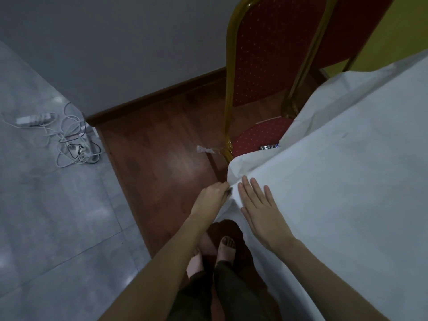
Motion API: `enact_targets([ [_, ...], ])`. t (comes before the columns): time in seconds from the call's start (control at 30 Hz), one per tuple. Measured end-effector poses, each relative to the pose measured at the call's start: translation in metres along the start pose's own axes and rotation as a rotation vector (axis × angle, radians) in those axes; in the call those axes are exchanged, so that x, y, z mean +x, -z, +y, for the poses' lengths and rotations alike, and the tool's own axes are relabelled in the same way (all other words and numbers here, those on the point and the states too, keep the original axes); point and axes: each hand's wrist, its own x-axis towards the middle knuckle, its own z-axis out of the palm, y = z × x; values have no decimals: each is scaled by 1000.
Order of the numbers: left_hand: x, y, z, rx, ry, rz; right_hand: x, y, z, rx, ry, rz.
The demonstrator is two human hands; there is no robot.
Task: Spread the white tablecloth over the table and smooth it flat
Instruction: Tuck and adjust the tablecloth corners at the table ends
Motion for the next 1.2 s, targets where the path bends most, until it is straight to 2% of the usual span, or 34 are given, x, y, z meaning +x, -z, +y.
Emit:
enact_targets([
  [0.2,10,0,8,83,64,-103,1,2,-2,18,-46,-65],
  [0.3,-1,8,16,2,95,40,-8,5,1,55,-122,-83],
  [0.37,-15,11,29,-10,2,197,-26,6,10,80,-181,-87],
  [0.43,-25,5,48,88,-123,279,-49,4,20,87,-213,-80],
  [0.5,-32,-11,72,191,-190,260,-72,2,31,87,-230,-80],
  [0.6,-45,-40,107,190,-111,191,-89,2,39,80,-224,-81],
  [0.67,-48,-62,126,154,-23,191,-88,-1,47,103,-175,-62],
  [0.77,-38,-73,148,128,200,298,-68,5,64,116,-47,16],
  [0.87,-27,-80,156,157,389,339,-38,10,84,66,204,4],
  [0.93,-23,-89,154,204,440,384,-22,6,95,45,361,-27],
  [1.0,-21,-94,150,264,445,408,-11,-1,101,61,434,-29],
  [1.1,-16,-99,150,266,448,496,0,-6,114,45,515,8],
  [1.2,-14,-103,148,226,452,551,9,-6,130,74,506,66],
])
